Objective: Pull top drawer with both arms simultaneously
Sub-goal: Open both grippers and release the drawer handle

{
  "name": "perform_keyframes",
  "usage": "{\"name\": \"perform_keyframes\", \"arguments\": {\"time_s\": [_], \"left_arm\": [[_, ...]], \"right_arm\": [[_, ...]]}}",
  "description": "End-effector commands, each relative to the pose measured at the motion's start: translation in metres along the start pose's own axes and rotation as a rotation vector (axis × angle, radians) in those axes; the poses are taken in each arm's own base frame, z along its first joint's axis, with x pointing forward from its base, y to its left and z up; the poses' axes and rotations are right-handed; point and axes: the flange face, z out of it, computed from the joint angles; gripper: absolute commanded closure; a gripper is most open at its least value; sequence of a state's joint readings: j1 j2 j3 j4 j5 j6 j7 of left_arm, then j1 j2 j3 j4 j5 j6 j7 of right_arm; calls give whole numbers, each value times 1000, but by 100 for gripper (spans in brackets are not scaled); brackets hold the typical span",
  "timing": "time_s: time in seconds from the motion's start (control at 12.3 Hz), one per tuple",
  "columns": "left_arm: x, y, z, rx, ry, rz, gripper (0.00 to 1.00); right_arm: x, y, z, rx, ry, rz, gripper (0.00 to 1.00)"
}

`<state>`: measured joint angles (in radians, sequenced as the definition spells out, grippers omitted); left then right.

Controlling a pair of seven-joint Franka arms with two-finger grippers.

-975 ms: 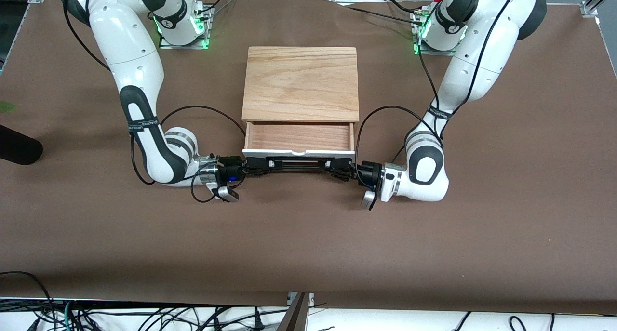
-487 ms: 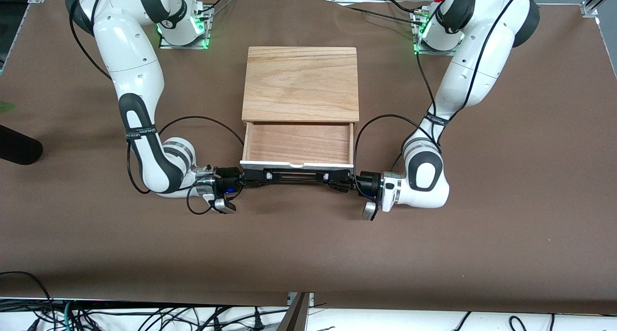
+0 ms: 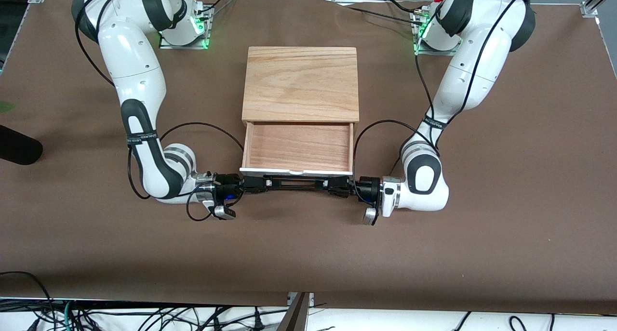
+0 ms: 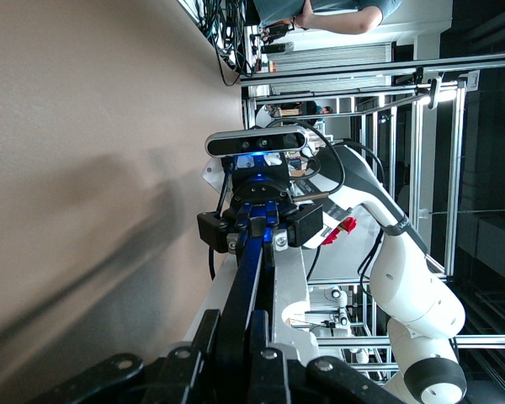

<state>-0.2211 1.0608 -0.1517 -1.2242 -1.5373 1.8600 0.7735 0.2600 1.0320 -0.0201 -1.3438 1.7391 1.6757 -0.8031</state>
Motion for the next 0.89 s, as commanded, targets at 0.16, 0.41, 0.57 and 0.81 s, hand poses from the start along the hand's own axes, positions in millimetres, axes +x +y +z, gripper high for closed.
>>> {"name": "perform_keyframes", "arguments": {"time_s": [0.16, 0.41, 0.57, 0.81], "left_arm": [[-9, -2, 13, -23, -15, 7, 1], [-5, 1, 5, -27, -8, -4, 0], [-5, 3, 5, -27, -9, -1, 0], [4, 29, -2, 3, -26, 44, 0]], "right_arm": [[33, 0, -53, -43, 124, -2, 0], [36, -6, -61, -96, 117, -20, 0], [42, -23, -87, -222, 79, 12, 0], [48, -72, -135, -486, 9, 31, 0]]}}
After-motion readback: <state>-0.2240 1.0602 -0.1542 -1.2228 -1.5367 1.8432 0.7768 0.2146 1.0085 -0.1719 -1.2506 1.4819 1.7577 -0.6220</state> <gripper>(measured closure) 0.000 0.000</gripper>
